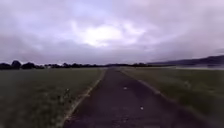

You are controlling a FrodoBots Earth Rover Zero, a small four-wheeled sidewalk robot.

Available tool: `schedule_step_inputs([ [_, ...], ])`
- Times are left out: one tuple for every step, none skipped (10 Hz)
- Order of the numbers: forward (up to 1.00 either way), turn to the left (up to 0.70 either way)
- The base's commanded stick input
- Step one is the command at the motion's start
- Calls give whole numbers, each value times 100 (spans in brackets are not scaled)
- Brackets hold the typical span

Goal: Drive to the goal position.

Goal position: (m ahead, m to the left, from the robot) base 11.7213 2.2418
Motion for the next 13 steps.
schedule_step_inputs([
  [50, 25],
  [50, 25],
  [50, 25],
  [50, 25],
  [50, 25],
  [50, 19],
  [50, 12],
  [50, 7],
  [50, 2],
  [50, 0],
  [50, 0],
  [50, 0],
  [50, 0],
])
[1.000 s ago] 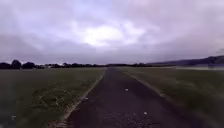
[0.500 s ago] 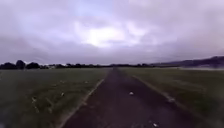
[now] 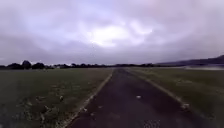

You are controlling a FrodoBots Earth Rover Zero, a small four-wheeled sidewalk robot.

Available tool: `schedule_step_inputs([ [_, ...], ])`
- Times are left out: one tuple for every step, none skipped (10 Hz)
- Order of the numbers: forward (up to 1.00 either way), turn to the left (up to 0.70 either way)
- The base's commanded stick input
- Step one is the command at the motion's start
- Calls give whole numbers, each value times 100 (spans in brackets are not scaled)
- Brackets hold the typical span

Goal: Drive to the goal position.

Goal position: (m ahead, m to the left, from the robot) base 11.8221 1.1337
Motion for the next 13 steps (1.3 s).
schedule_step_inputs([
  [50, 0],
  [50, 0],
  [50, 0],
  [50, 0],
  [50, 0],
  [50, 0],
  [50, 0],
  [50, 0],
  [50, 0],
  [50, 0],
  [50, 0],
  [50, 0],
  [50, 0],
])
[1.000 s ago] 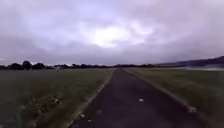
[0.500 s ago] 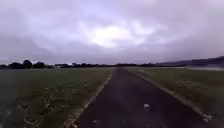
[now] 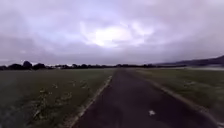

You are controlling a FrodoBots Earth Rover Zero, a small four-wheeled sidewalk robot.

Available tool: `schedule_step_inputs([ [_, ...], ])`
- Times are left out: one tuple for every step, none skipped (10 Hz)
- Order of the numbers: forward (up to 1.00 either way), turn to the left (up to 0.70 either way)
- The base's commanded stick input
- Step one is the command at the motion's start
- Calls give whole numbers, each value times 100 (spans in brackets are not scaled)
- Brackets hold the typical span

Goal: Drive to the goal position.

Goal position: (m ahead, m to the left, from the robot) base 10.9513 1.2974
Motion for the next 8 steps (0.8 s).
schedule_step_inputs([
  [50, 0],
  [50, 0],
  [50, 0],
  [50, 0],
  [50, 0],
  [50, 0],
  [50, 0],
  [50, 0],
])
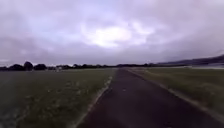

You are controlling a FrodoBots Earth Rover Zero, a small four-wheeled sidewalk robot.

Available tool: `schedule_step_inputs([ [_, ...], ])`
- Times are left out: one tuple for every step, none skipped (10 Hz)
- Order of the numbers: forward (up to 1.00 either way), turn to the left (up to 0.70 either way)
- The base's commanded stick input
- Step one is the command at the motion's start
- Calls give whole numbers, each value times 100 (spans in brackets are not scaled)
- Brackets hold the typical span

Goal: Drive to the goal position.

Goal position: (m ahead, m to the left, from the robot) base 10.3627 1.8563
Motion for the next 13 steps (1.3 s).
schedule_step_inputs([
  [50, 0],
  [50, 0],
  [50, 0],
  [50, -3],
  [50, -6],
  [50, -25],
  [50, -25],
  [50, -25],
  [50, -25],
  [50, 0],
  [50, 0],
  [50, 0],
  [50, 0],
])
